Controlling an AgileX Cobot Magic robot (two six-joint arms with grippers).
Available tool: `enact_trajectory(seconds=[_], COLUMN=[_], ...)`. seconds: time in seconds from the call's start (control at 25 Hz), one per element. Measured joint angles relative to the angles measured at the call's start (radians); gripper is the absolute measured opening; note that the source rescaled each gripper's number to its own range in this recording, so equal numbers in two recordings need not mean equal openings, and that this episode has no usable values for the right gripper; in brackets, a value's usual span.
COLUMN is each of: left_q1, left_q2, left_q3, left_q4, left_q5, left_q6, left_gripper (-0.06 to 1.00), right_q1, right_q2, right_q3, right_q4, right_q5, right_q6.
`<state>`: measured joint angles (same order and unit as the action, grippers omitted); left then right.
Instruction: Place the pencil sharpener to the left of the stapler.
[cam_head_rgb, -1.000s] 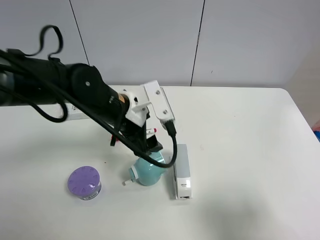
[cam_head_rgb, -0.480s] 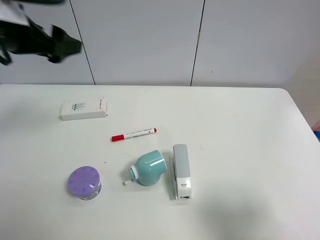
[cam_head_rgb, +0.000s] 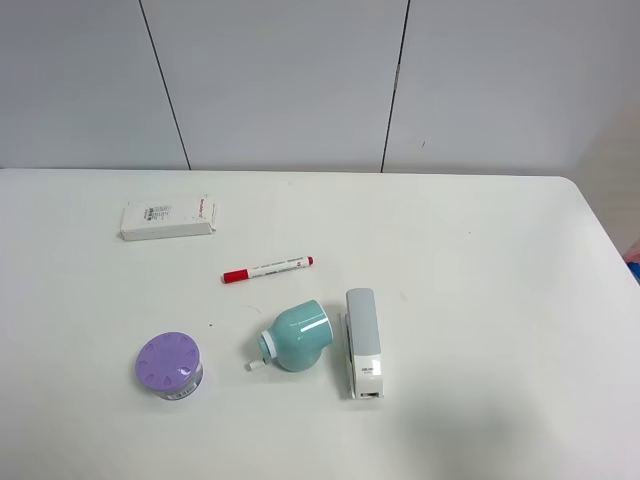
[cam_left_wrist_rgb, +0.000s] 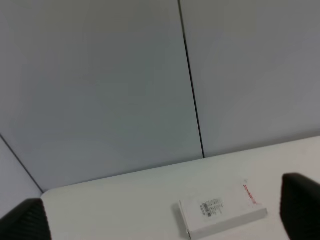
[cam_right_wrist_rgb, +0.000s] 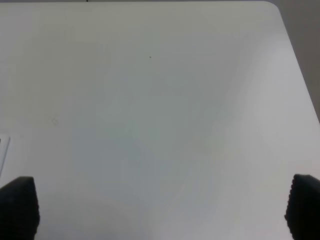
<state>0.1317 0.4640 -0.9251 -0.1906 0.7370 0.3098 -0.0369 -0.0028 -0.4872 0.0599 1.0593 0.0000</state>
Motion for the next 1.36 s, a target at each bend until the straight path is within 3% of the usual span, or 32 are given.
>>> enact_trajectory(seconds=[0.24, 0.56, 0.96, 1.36], left_q1=[0.004, -0.040, -0.053, -0.053], left_q2=[-0.274, -0.419, -0.470, -0.470], left_q3=[0.198, 0.384, 0.413, 0.413], left_q4=[-0.003, -0.009, 0.058, 0.069], left_q5=[0.155, 0.276, 0.318, 0.318], left_q6=[-0.016, -0.088, -0.180, -0.197], left_gripper=[0.76, 0.76, 0.76, 0.76], right_q1=[0.000, 0.000, 0.000, 0.000], right_q2=[0.000, 0.000, 0.000, 0.000], right_q3=[0.000, 0.000, 0.000, 0.000], right_q4=[0.000, 0.000, 0.000, 0.000], right_q5=[0.000, 0.000, 0.000, 0.000], right_q6=[0.000, 0.000, 0.000, 0.000])
